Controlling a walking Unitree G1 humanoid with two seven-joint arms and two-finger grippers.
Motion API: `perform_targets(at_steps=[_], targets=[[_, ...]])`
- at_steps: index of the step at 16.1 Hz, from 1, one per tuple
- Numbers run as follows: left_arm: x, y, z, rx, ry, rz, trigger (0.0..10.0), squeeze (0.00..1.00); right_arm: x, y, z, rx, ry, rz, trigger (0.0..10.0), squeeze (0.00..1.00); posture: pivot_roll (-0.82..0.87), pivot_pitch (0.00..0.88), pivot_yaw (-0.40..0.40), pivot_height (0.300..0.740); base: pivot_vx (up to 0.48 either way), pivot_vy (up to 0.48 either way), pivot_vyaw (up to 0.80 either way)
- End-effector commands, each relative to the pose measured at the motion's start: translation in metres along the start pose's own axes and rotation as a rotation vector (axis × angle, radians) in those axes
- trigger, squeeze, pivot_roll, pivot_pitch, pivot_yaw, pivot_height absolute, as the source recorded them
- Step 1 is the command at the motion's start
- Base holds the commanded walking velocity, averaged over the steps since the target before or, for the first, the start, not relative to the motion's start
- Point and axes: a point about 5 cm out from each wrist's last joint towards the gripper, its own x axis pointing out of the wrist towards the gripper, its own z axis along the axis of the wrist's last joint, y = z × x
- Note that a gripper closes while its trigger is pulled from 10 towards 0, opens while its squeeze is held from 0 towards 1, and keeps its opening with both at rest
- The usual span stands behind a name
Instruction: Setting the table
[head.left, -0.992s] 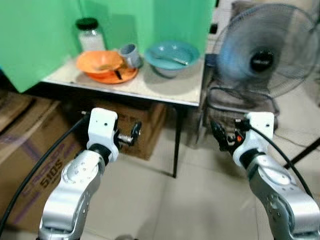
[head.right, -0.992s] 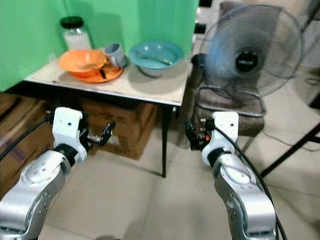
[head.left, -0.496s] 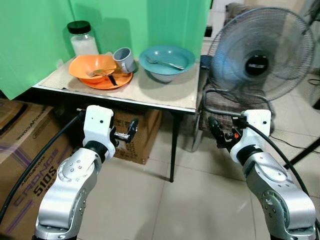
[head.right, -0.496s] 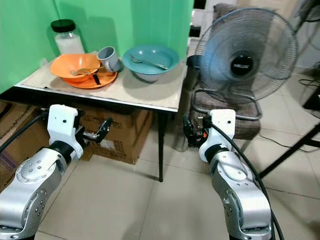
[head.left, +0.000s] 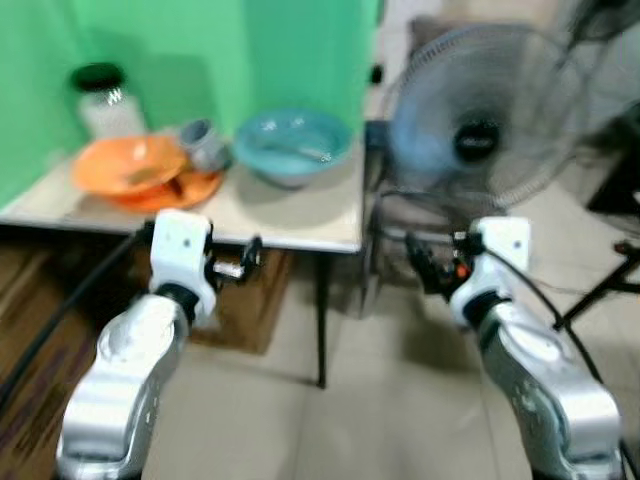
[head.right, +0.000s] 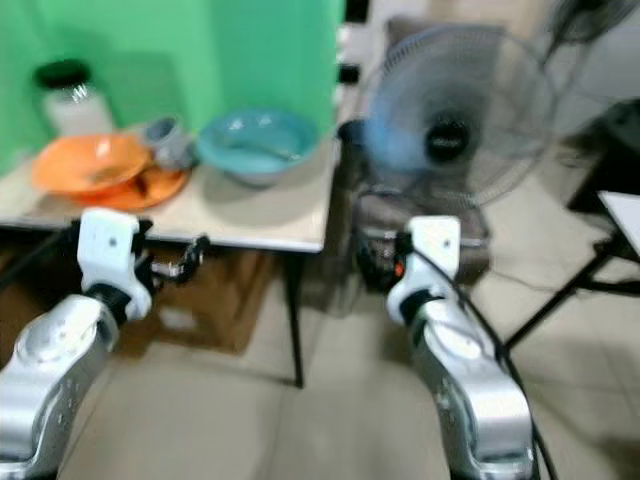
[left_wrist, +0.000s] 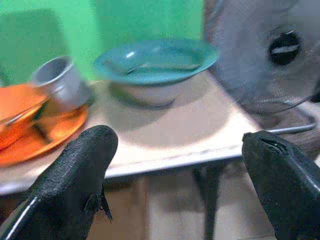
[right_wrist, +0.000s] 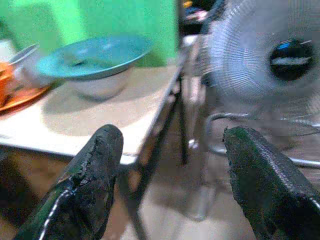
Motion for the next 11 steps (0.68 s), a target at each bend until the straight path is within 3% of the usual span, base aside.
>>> perform_targets(at_steps=[1,5,7,10,11], targets=[[0.0014,-0.0073,0.0044,-0.003,-0.02,-0.03,10.0,0.0,-0.0027,-0.008,-0.0006,-0.007,-0.001,-0.034,10.0,0.0,0.1,0.0,0.019,0.74,0.375,0.0,0.0],[0.0012,-0.0086,0.004,-0.005,-0.021,-0.034,10.0,0.0,-0.002,-0.0073,0.0003,-0.028,-0.009,-0.023,10.0,0.0,0.11,0.0,0.014,0.74,0.368,0.0,0.0],[0.0011,-0.0091,0.0041,-0.006,-0.022,-0.034,10.0,0.0,-0.0011,-0.0055,0.001,-0.083,-0.005,0.0,10.0,0.0,0.11,0.0,0.01,0.74,0.352,0.0,0.0],[0.0005,-0.0121,0.0037,-0.01,-0.024,-0.036,10.0,0.0,0.0015,0.0001,0.0025,-0.111,-0.016,0.055,10.0,0.0,0.12,0.0,0.002,0.74,0.349,0.0,0.8],[0.0002,-0.0124,0.0034,-0.011,-0.024,-0.037,10.0,0.0,0.0023,-0.0003,0.0034,-0.104,-0.024,0.055,10.0,0.0,0.12,0.0,0.001,0.74,0.341,0.0,0.0]])
